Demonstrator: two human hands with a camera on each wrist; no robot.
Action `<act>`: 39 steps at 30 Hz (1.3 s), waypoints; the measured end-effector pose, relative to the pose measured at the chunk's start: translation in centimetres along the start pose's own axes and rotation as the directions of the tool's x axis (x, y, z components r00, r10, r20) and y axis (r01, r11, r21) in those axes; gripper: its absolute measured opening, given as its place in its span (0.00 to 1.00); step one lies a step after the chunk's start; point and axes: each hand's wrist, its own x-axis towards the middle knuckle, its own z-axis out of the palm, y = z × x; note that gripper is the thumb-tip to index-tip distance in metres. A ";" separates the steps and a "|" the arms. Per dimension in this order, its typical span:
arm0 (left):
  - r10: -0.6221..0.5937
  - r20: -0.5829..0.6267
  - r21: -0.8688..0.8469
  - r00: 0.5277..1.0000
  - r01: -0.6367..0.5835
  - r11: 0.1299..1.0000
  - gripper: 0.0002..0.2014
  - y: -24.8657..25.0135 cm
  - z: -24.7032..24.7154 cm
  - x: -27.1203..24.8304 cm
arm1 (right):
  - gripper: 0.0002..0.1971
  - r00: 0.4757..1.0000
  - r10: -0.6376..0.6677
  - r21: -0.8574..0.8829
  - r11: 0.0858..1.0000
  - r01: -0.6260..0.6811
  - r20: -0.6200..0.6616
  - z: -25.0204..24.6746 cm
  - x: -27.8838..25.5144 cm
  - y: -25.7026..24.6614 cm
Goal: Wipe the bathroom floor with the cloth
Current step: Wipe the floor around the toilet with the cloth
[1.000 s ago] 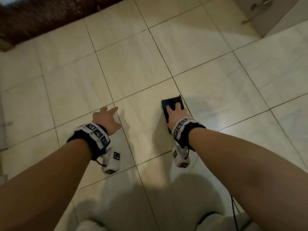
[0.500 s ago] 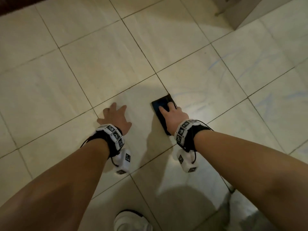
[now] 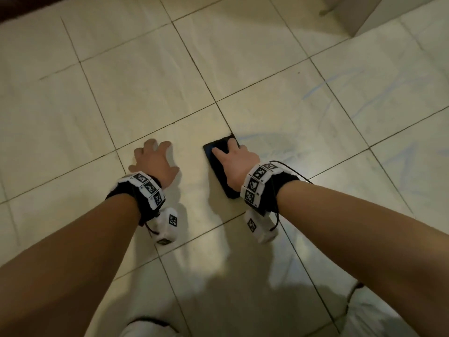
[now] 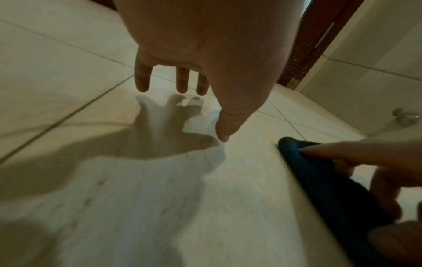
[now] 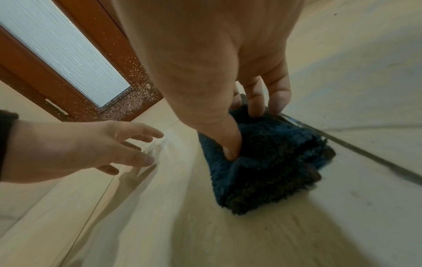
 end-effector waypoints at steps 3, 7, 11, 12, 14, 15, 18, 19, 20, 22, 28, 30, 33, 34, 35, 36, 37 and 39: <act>-0.015 0.024 -0.005 1.000 0.015 1.000 0.32 -0.1 0.5 -1.4 | 0.44 1.000 -0.027 -0.013 1.000 0.027 -0.006 -0.1 -0.2 0.1; -0.024 0.041 0.015 0.999 0.024 1.000 0.32 -0.1 0.7 -1.7 | 0.41 0.996 -0.084 -0.054 0.995 0.084 0.004 0.1 -0.9 0.1; -0.027 0.074 0.059 0.997 0.022 0.998 0.32 0.5 0.3 -1.4 | 0.36 0.993 -0.118 -0.093 0.989 0.119 0.025 0.1 -1.7 0.4; -0.026 0.079 0.074 0.997 0.020 0.997 0.31 0.6 0.3 -1.3 | 0.34 0.993 -0.119 -0.089 0.989 0.121 0.027 0.2 -1.7 0.6; -0.014 0.069 0.086 0.998 0.008 0.996 0.29 0.7 0.1 -1.1 | 0.29 0.994 -0.111 -0.057 0.992 0.111 0.007 0.5 -1.7 0.7; -0.007 0.061 0.080 0.998 0.002 0.997 0.29 0.8 0.1 -0.9 | 0.28 0.995 -0.101 -0.039 0.994 0.101 -0.005 0.8 -1.7 0.6; -0.001 0.057 0.042 0.998 -0.002 0.999 0.29 0.7 0.3 -0.5 | 0.29 0.996 -0.077 0.000 0.997 0.077 -0.045 1.8 -1.4 0.0; -0.002 0.056 0.029 0.998 0.000 1.000 0.29 0.7 0.4 -0.4 | 0.31 0.995 -0.078 0.009 0.997 0.079 -0.060 2.0 -1.4 -0.1; -0.003 0.050 0.020 0.999 0.002 1.000 0.29 0.6 0.4 -0.4 | 0.32 0.994 -0.078 0.022 0.997 0.080 -0.071 2.2 -1.3 -0.2; -0.002 0.030 0.013 1.000 0.002 1.000 0.29 0.6 0.4 -0.4 | 0.32 0.994 -0.070 0.057 0.996 0.075 -0.084 2.6 -1.3 0.0; -0.002 0.026 -0.019 1.000 0.002 1.000 0.33 0.4 0.3 0.2 | 0.34 0.990 -0.038 0.040 0.998 0.044 -0.138 2.6 0.7 0.7; -0.006 0.032 -0.003 0.999 0.006 1.000 0.35 0.3 0.5 0.1 | 0.36 0.990 -0.020 0.039 0.999 0.026 -0.141 2.0 1.6 1.6; -0.005 0.025 0.016 1.000 0.004 1.000 0.36 0.4 0.8 -0.1 | 0.37 0.988 0.031 0.052 0.998 -0.023 -0.148 0.8 2.8 4.0; -0.003 0.020 0.018 1.000 0.003 1.000 0.36 0.3 0.8 -0.2 | 0.37 0.987 0.057 0.060 0.997 -0.048 -0.151 0.2 3.2 5.0; -0.004 0.018 0.019 1.000 0.004 1.000 0.36 0.3 0.8 -0.2 | 0.37 0.984 0.089 0.071 0.994 -0.079 -0.157 -0.5 3.6 6.0; -0.006 0.021 0.019 1.000 0.005 1.000 0.36 0.3 0.7 -0.2 | 0.37 0.977 0.130 0.083 0.990 -0.117 -0.170 -1.2 4.0 7.1; -0.007 0.028 0.017 1.000 0.006 1.000 0.36 0.4 0.6 -0.3 | 0.37 0.967 0.175 0.094 0.983 -0.160 -0.185 -1.9 4.3 8.2; -0.005 0.036 0.014 0.999 0.004 1.000 0.36 0.4 0.4 -0.2 | 0.36 0.951 0.239 0.094 0.970 -0.225 -0.194 -3.1 4.7 10.1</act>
